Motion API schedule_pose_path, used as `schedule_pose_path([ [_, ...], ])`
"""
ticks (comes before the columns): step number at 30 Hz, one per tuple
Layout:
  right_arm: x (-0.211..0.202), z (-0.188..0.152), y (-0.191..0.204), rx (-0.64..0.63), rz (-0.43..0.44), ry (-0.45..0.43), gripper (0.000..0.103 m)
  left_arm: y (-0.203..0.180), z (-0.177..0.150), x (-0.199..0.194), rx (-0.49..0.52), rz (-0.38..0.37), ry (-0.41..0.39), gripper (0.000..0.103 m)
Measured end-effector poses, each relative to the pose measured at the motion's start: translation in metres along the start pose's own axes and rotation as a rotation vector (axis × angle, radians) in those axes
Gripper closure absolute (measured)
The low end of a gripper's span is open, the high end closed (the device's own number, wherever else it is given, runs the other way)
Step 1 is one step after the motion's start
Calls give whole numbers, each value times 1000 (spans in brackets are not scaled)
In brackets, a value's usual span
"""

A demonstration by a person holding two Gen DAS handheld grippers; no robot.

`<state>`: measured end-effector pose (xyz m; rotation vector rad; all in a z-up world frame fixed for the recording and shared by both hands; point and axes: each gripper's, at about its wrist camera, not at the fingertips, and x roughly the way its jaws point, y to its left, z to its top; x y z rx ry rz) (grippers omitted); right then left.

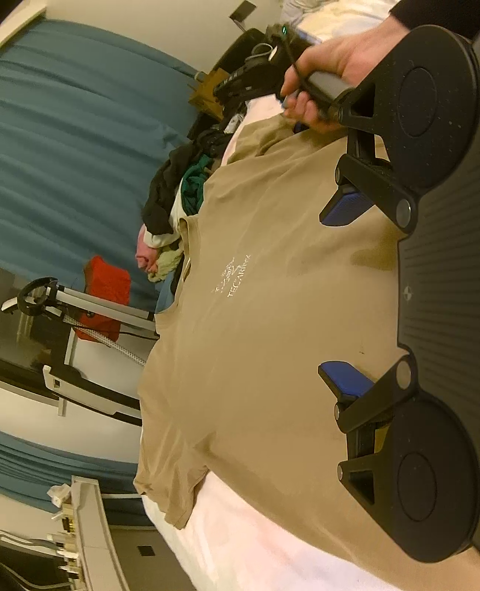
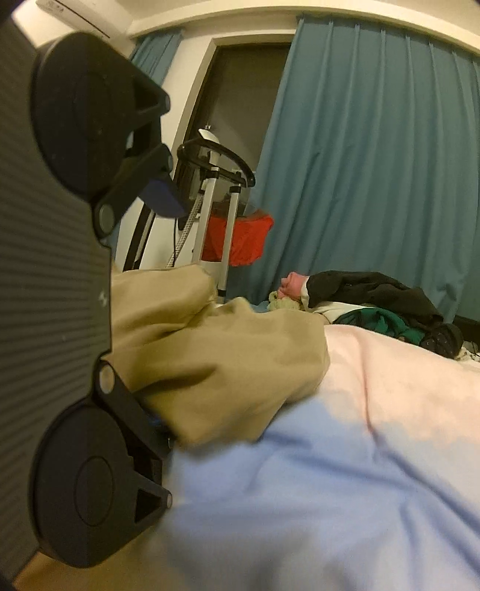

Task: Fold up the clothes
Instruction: 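Move the right gripper toward the T-shirt sleeve, then grasp the sleeve with the right gripper, fold it over the shirt body, release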

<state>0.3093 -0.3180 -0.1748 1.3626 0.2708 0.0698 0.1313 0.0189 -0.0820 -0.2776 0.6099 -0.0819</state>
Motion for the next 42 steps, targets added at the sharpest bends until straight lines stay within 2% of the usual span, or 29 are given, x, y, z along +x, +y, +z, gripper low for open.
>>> schedule_pose_path([
  [4,17,6,1,7,22,-41,4,-1,1,9,-8,-22,1,21],
  [5,22,6,3,-6,22,-43,16,-2,0,11,-1,-28,5,21],
  [6,26,7,5,-20,14,-34,39,-3,0,13,6,-35,9,21],
  [8,34,9,6,-29,-4,-16,57,-6,-2,18,19,-44,17,21],
  [11,33,16,4,-22,-7,-37,86,-8,-4,26,26,-41,38,21],
  [12,29,20,4,-24,-6,-56,90,-8,-5,28,26,-39,41,21],
  [14,20,28,4,-27,1,-92,94,-8,-5,29,24,-28,41,21],
  [17,3,43,4,-45,-8,-146,94,-6,-4,28,16,-20,33,21],
  [20,-9,52,5,-114,-21,-183,93,-6,-4,25,12,-17,24,21],
  [23,-10,58,0,-98,14,-164,90,-5,-4,22,9,-23,20,21],
  [24,-8,60,-1,-79,18,-160,86,-5,-3,20,10,-26,17,21],
  [25,-7,63,-3,-60,23,-157,79,-5,-3,19,10,-28,15,21],
  [26,-6,65,-4,-44,29,-154,54,-5,-3,18,9,-30,14,21],
  [27,-5,66,-5,-37,39,-155,21,-4,-3,18,6,-32,14,21],
  [28,-3,67,-5,-38,58,-159,12,-4,-3,19,3,-35,15,21],
  [29,-1,70,-5,-52,72,-156,11,-4,-2,20,2,-39,16,21],
  [32,11,80,-6,-92,18,-109,16,-7,0,23,15,-42,11,21],
  [34,18,84,-1,-150,-48,-79,34,-8,2,25,15,-45,6,21],
  [35,21,84,5,-206,-107,-66,58,-8,2,26,14,-46,6,21],
  [36,24,84,12,-266,-160,-51,92,-9,3,28,12,-47,7,21],
  [38,23,86,28,-387,-221,-45,94,-9,6,26,6,-54,5,21],
  [42,14,88,74,-601,-302,-121,95,-6,11,19,-9,-70,-6,21],
])
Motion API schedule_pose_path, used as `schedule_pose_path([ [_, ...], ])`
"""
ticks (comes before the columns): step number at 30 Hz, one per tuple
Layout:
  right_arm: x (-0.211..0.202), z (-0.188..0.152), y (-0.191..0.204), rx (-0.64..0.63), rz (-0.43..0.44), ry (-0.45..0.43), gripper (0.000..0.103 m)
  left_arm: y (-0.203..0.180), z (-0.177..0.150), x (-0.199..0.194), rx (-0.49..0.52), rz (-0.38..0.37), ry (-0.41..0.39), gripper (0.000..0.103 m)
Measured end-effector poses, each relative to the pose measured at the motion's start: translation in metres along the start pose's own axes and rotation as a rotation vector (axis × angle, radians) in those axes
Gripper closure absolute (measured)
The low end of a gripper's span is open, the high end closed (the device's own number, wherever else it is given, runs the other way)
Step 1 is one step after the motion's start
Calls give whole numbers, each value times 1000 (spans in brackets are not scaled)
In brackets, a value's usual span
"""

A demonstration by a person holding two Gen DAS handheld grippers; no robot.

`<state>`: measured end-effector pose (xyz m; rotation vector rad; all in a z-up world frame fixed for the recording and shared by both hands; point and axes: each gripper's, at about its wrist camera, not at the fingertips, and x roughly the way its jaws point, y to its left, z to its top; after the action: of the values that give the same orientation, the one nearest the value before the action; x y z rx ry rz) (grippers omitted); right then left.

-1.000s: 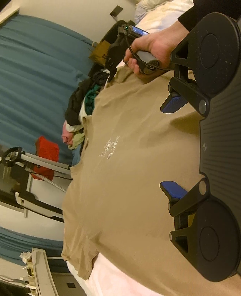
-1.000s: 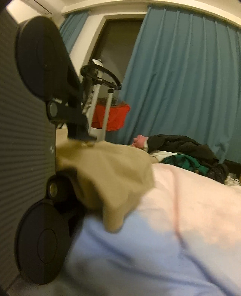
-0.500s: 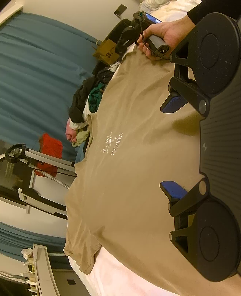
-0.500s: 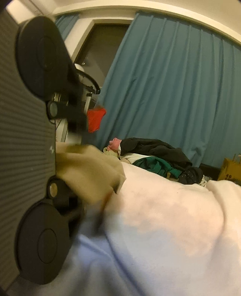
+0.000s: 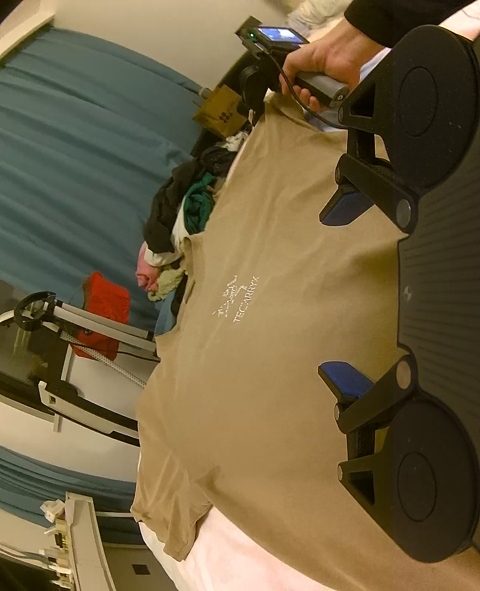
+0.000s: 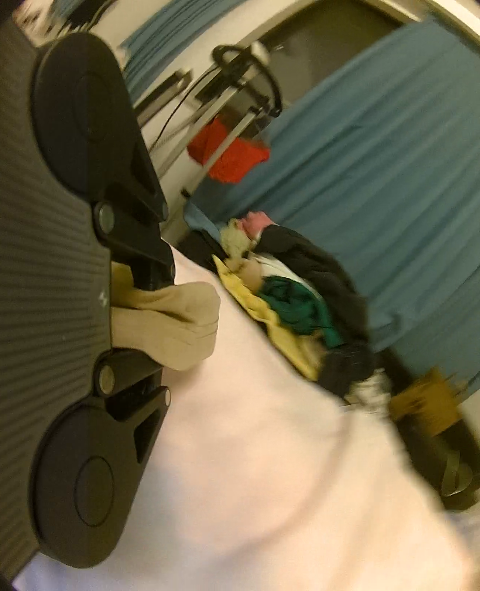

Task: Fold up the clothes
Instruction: 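Grasp the sleeve with the right gripper, fold it over the shirt body, release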

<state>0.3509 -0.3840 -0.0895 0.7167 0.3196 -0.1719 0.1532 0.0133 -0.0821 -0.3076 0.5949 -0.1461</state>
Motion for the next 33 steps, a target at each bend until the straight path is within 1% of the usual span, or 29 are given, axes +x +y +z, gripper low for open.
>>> schedule_pose_path([
  [2,-12,10,28,-130,-51,-36,95,1,5,-7,18,7,-18,21],
  [5,-31,14,75,-323,-102,-94,95,7,15,-21,40,28,-63,20],
  [8,-46,11,128,-480,-117,-159,95,18,25,-34,35,52,-88,20],
  [10,-54,-4,170,-584,-116,-196,95,28,32,-42,19,62,-97,20],
  [13,-55,-46,233,-774,-108,-208,95,48,43,-54,-23,83,-107,20],
  [17,-38,-128,290,-990,-59,-154,95,79,55,-68,-77,99,-120,20],
  [20,-12,-205,312,-1164,-16,-80,95,99,61,-72,-110,117,-125,20],
  [21,-3,-224,314,-1198,-4,-50,95,105,62,-71,-121,123,-126,20],
  [23,13,-258,316,-1243,13,13,95,116,62,-66,-148,127,-112,20],
  [26,26,-288,321,-1255,28,76,95,128,59,-55,-174,124,-79,20],
  [28,32,-293,320,-1245,29,83,93,131,56,-46,-175,128,-57,20],
  [31,36,-280,316,-1174,59,107,91,131,52,-37,-166,125,-38,20],
  [32,35,-273,315,-1137,78,131,82,131,52,-35,-162,122,-35,20],
  [33,35,-266,315,-1092,101,159,64,131,51,-33,-158,121,-32,20],
])
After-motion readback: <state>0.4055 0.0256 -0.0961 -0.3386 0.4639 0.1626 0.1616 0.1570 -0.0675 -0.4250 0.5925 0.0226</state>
